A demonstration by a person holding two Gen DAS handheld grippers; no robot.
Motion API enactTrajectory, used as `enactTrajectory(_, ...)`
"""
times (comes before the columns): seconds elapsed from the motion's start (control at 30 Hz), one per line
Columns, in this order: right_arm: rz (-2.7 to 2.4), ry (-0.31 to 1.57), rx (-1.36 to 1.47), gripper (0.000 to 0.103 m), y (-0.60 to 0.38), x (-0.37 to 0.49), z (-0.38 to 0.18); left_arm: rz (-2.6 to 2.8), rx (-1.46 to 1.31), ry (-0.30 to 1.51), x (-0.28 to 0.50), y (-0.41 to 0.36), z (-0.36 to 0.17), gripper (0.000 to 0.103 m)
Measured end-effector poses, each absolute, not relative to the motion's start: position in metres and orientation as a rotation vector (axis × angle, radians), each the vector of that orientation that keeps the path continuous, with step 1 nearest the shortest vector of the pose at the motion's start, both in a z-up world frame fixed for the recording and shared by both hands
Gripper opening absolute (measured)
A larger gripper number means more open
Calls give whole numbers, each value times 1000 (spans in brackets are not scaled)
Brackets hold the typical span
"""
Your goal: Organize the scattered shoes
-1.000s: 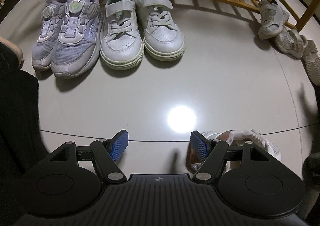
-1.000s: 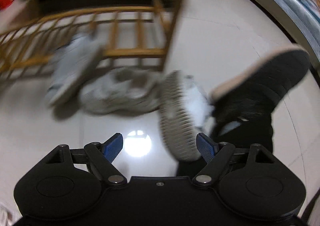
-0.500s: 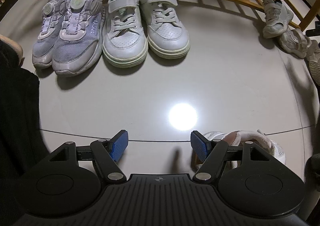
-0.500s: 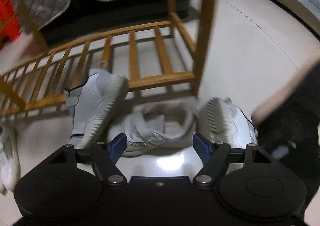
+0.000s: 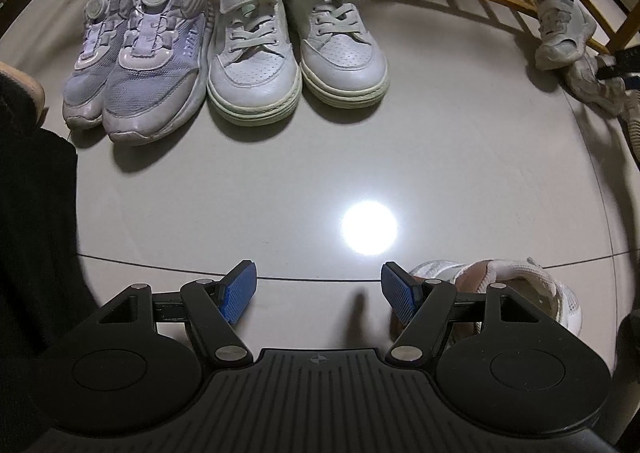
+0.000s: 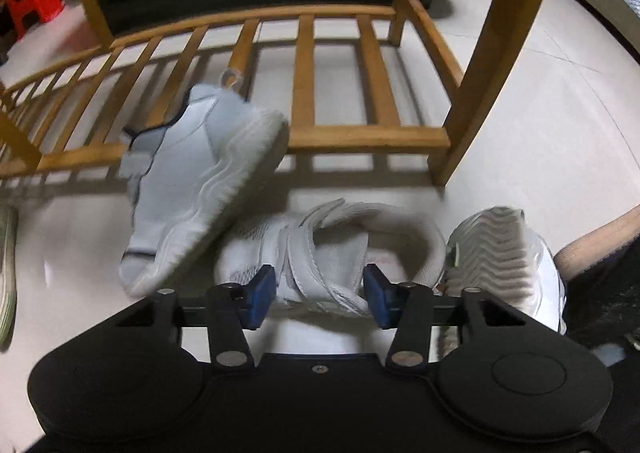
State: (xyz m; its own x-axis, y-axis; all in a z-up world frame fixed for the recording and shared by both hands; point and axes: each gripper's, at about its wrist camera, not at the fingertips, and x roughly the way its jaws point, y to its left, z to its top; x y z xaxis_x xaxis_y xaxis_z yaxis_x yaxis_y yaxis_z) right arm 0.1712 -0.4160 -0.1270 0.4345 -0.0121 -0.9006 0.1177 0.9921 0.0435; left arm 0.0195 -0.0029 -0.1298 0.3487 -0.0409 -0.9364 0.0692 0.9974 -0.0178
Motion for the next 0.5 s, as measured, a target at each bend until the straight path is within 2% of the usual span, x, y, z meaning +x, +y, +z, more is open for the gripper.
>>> enactTrajectory(0.07, -76, 1133, 142, 30, -417, 163, -123, -76, 17, 1208, 20, -3, -129, 70)
enactTrajectory(0.33, -26, 1164, 277, 22, -405, 122, -118, -107, 16, 1202, 20, -9, -124, 70)
enactTrajectory(0.5, 102, 1179, 223, 20, -364, 98, -112, -114, 18, 1208, 17, -11, -121, 70)
